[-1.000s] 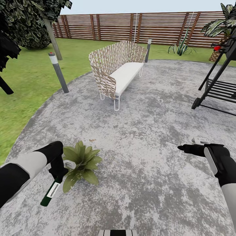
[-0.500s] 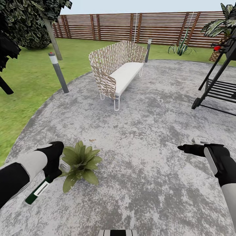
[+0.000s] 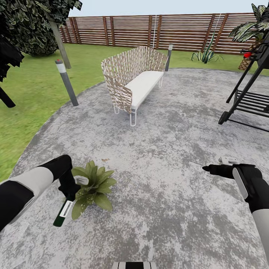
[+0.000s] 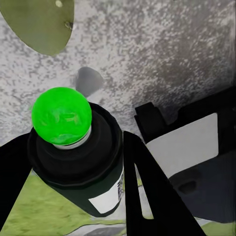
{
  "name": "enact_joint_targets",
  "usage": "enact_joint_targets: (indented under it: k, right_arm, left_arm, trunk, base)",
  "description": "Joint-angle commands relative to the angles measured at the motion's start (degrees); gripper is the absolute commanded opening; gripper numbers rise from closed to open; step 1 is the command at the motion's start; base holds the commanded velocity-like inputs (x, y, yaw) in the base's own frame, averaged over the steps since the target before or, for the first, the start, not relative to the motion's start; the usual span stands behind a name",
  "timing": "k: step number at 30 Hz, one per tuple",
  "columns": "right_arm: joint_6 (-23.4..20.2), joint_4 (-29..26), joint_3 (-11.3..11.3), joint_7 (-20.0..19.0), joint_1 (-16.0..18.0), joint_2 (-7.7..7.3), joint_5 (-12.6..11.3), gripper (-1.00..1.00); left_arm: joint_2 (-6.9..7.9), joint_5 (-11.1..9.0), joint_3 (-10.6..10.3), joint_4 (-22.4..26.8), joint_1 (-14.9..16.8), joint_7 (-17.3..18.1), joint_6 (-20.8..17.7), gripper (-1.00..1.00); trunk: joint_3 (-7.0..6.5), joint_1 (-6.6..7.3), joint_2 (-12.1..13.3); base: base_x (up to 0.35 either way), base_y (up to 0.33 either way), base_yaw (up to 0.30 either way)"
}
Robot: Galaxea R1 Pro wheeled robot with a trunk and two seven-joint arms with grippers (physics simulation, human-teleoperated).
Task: Pick up the pesticide atomizer in the garden and spray insectifuge to fully cover both potted plants in the garden.
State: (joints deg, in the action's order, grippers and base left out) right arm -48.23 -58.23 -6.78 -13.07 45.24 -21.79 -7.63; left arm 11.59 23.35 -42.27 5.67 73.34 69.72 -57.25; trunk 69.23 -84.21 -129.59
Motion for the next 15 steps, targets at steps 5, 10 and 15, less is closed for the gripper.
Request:
enact_joint_targets:
  k: [5,10,15]
  right_arm:
    - [-0.29,-0.05,-0.07,-0.03,0.03,0.0,-0.28,1.0]
    - [-0.29,-0.05,-0.07,-0.03,0.03,0.0,-0.28,1.0]
    - [-0.29,-0.05,-0.06,-0.03,0.03,0.0,-0.28,1.0]
  left_arm:
    - [0.04,0.65,0.1,0.14,-0.08,0.48,-0.4,-1.0]
    - [0.36,0.85,-1.01,0.22,-0.51,0.05,-0.34,-1.0]
    - [0.44,0.91,-12.59,0.19,-1.01,-0.03,-0.35,-1.0]
  trunk:
    - [0.04,0.01,-0.02]
    - [0.04,0.01,-0.02]
    - [0.04,0.01,-0.02]
  base:
    - [0.0,0.0,0.0]
    - [0.0,0.0,0.0]
    - [0.0,0.0,0.0]
